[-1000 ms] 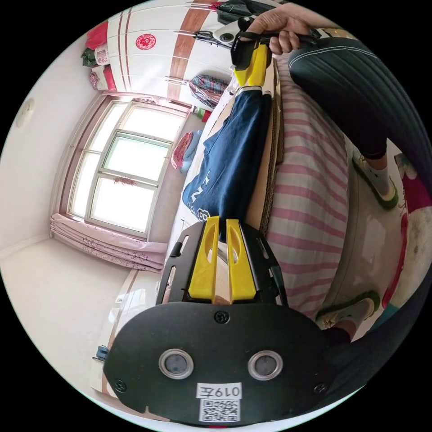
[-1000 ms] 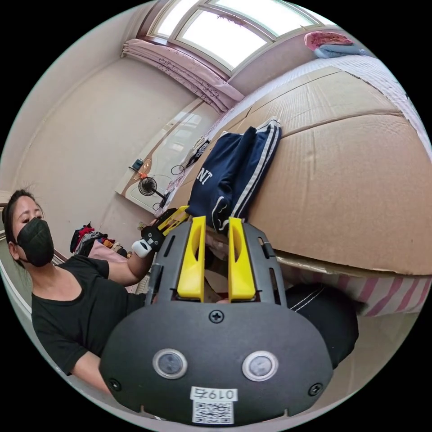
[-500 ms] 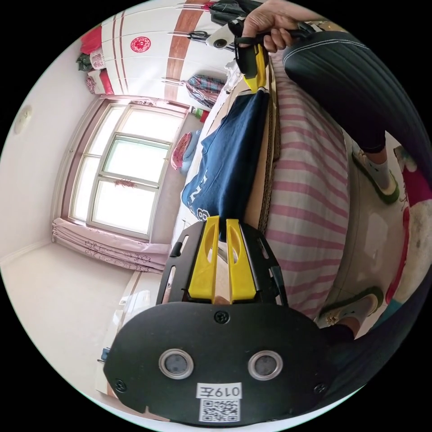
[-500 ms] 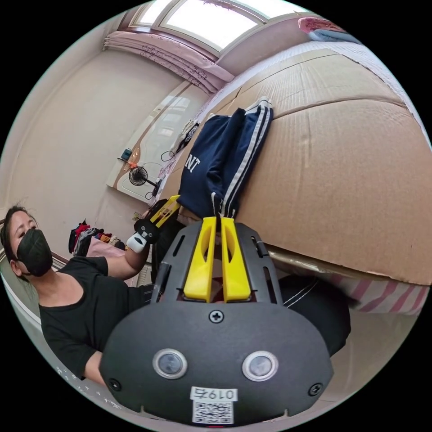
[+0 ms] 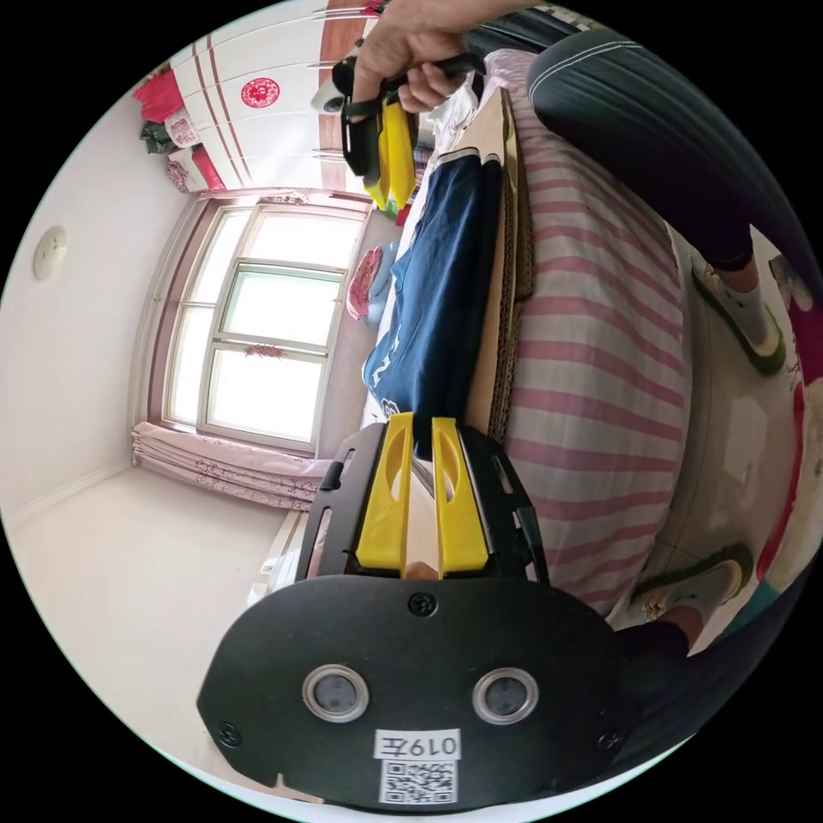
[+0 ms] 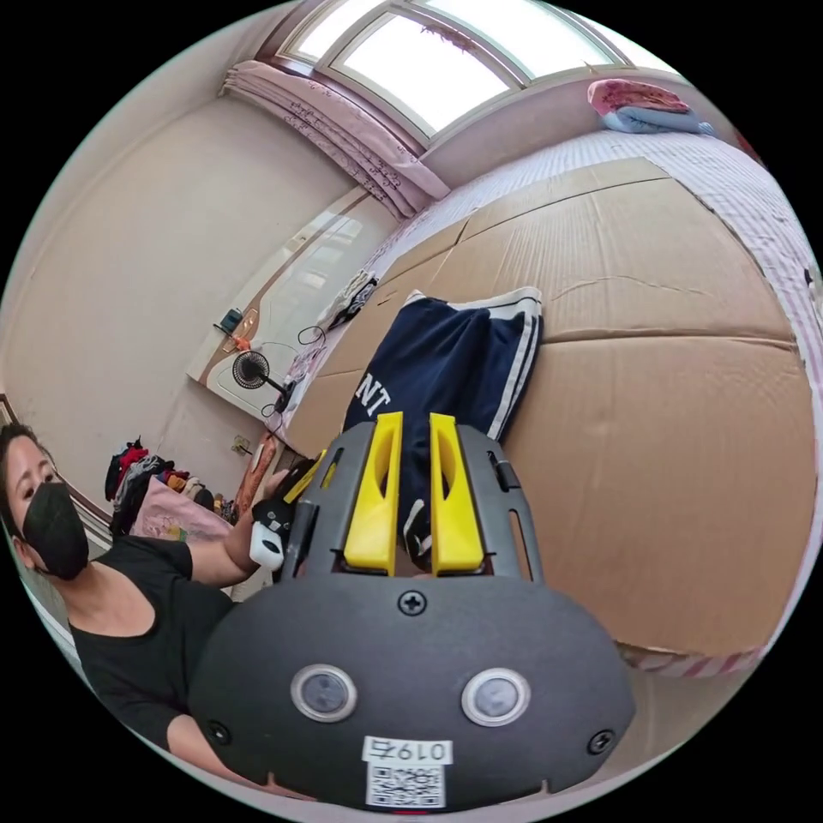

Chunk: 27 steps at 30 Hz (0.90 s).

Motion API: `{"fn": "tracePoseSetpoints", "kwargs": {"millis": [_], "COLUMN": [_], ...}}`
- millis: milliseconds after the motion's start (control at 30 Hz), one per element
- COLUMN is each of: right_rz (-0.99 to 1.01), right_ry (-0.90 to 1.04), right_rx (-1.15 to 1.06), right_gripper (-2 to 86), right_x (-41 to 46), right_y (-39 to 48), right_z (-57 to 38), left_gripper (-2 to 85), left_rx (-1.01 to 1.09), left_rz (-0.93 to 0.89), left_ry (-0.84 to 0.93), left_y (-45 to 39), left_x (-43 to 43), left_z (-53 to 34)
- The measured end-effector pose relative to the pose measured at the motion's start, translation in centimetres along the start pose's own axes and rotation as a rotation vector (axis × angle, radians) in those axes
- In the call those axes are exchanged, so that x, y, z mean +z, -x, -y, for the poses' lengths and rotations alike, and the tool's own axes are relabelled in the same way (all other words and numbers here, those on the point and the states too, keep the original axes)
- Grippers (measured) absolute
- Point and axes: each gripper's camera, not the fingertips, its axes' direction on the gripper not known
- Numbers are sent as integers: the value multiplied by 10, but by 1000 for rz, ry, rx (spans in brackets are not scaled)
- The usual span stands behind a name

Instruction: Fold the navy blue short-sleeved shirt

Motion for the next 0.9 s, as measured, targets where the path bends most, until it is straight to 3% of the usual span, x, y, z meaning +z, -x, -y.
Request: {"fn": "tracePoseSetpoints", "kwargs": {"millis": [167,333,500,567,700,833,900], "right_rz": [-40,-11,31,107,35,21,0], "right_ry": [13,78,48,9,76,221,273], "right_rx": [-22,-103,-26,4,12,-50,-88], "right_gripper": [57,71,80,82,87,89,90], "right_x": [40,70,102,104,115,139,148], "right_y": [-20,-24,-84,-103,-114,-116,-112], "right_z": [78,133,161,182,204,241,254], "left_gripper": [12,16,22,27,57,81,80], "left_rx": [-27,-168,-421,-430,-368,-356,-425], "left_rz": [60,-24,-252,-301,-399,-610,-827], "left_ry": [0,-1,-85,-148,-289,-177,-121], "left_y": [11,64,161,175,172,178,198], "left_x": [-10,-22,-14,-12,-1,51,88], "left_z": [-3,-14,-4,22,90,132,143]}}
